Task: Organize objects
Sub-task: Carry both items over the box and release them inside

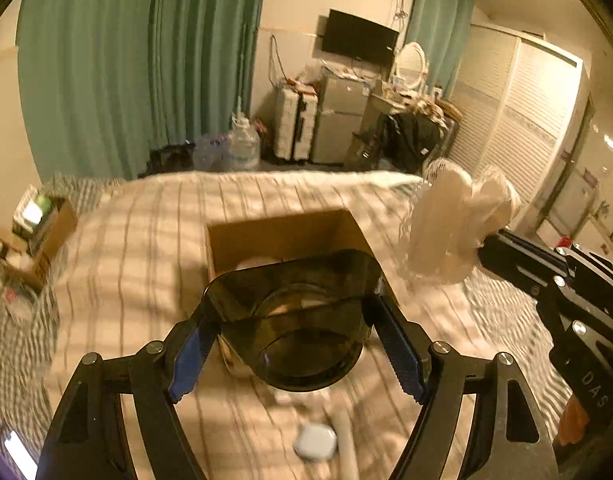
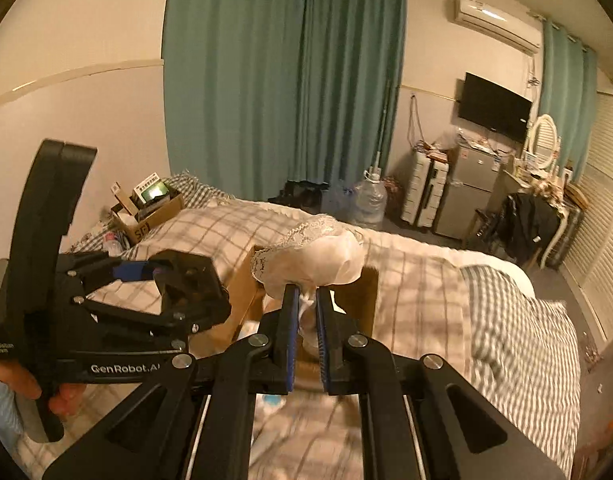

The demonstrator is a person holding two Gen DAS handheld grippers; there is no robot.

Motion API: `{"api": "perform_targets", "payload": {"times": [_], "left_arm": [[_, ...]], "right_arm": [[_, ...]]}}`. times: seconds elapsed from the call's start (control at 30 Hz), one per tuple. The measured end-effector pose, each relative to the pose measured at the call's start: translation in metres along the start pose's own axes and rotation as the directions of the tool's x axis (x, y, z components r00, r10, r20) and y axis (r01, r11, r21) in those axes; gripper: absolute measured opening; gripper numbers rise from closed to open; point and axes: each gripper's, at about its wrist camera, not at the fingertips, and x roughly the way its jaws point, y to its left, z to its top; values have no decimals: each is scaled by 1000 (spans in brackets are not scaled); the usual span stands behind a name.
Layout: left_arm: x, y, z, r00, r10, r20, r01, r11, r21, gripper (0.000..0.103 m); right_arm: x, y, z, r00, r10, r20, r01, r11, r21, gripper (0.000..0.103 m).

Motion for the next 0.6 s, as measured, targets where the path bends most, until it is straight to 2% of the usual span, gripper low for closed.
{"api": "perform_targets", "payload": {"times": [0.07, 0.23, 0.37, 0.5, 0.53, 0.57, 0.6], "left_arm": [[18, 3, 13, 999, 32, 4, -32, 999, 14, 79], [73, 20, 24, 998, 60, -27, -61, 998, -13, 79], [112, 24, 21, 996, 74, -48, -74, 997, 11, 79], [135, 20, 8, 996, 90, -15, -89, 994, 64, 80], [137, 20, 7, 996, 88, -11, -88, 994, 64, 83], [137, 21, 6, 996, 87, -7, -87, 994, 60, 93], [137, 23, 5, 996, 90, 0, -90, 995, 52, 103]], "right_arm": [[24, -7, 9, 1000, -5, -10, 5, 1000, -11, 8], [90, -28, 16, 998, 14, -65, -14, 1000, -4, 8], [135, -42, 3, 993, 23, -118, -22, 1000, 12, 8], [160, -50, -14, 991, 42, -128, -39, 999, 28, 9], [160, -51, -18, 992, 56, -111, -53, 998, 32, 19], [159, -51, -20, 993, 60, -101, -56, 998, 35, 36], [157, -53, -20, 994, 56, -92, -53, 998, 39, 44]]}}
